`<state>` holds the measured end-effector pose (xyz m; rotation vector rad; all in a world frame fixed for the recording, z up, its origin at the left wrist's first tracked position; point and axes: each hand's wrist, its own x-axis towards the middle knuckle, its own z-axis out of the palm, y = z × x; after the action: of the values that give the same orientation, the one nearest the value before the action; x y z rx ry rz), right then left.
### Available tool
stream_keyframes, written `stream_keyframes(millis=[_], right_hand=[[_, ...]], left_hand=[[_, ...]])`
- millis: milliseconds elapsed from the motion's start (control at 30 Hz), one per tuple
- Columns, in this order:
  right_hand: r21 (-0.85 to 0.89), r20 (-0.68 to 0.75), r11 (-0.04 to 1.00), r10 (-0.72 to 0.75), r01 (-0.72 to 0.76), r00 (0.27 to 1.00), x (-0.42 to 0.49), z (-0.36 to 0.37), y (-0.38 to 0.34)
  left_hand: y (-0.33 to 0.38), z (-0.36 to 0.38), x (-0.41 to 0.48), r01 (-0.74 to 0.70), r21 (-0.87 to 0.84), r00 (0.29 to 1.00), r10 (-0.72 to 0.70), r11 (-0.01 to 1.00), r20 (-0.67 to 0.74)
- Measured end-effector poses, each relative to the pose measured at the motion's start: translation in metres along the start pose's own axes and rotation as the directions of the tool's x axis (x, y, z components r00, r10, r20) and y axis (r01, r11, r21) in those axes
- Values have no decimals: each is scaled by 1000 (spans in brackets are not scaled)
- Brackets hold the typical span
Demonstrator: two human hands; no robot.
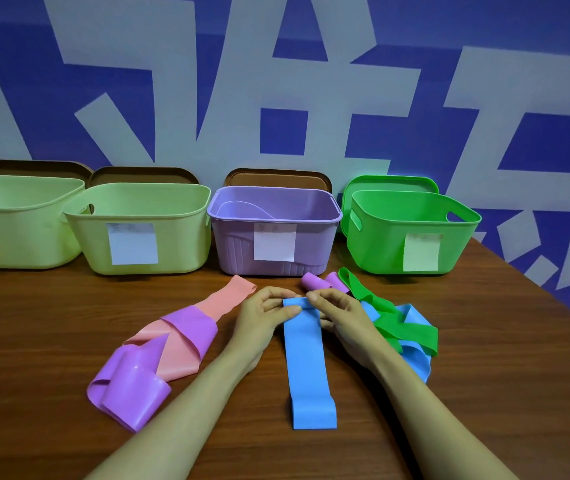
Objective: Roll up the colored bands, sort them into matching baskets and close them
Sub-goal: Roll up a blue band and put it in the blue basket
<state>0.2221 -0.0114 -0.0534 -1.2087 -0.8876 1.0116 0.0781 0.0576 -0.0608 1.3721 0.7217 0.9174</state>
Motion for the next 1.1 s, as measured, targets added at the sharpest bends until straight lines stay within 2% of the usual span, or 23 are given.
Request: stream_keyframes(millis=[200, 333, 600, 800, 1000, 1100], right_hand=[[-27, -34, 999, -29, 28, 999, -4, 2, -4], [33, -32, 999, -17, 18, 999, -5, 3, -7], [74, -50, 997, -26, 30, 998, -3, 2, -5], [108, -18, 994, 5, -3, 1000, -1, -2, -5], [84, -34, 996, -9, 12, 999, 1, -5, -2], [72, -41, 997, -26, 29, 999, 2, -5, 0]], left_hand=[[1, 4, -2, 28, -47, 999, -27, 999, 16], [0, 5, -4, 20, 23, 997, -22, 1000, 71], [-4, 7, -1, 20, 128, 998, -13, 992, -60], [-5, 4, 0, 30, 99, 997, -23, 995, -78], [0, 3, 0, 42, -16, 998, -43, 999, -39], [1, 2, -1, 29, -3, 999, -29, 1000, -21]])
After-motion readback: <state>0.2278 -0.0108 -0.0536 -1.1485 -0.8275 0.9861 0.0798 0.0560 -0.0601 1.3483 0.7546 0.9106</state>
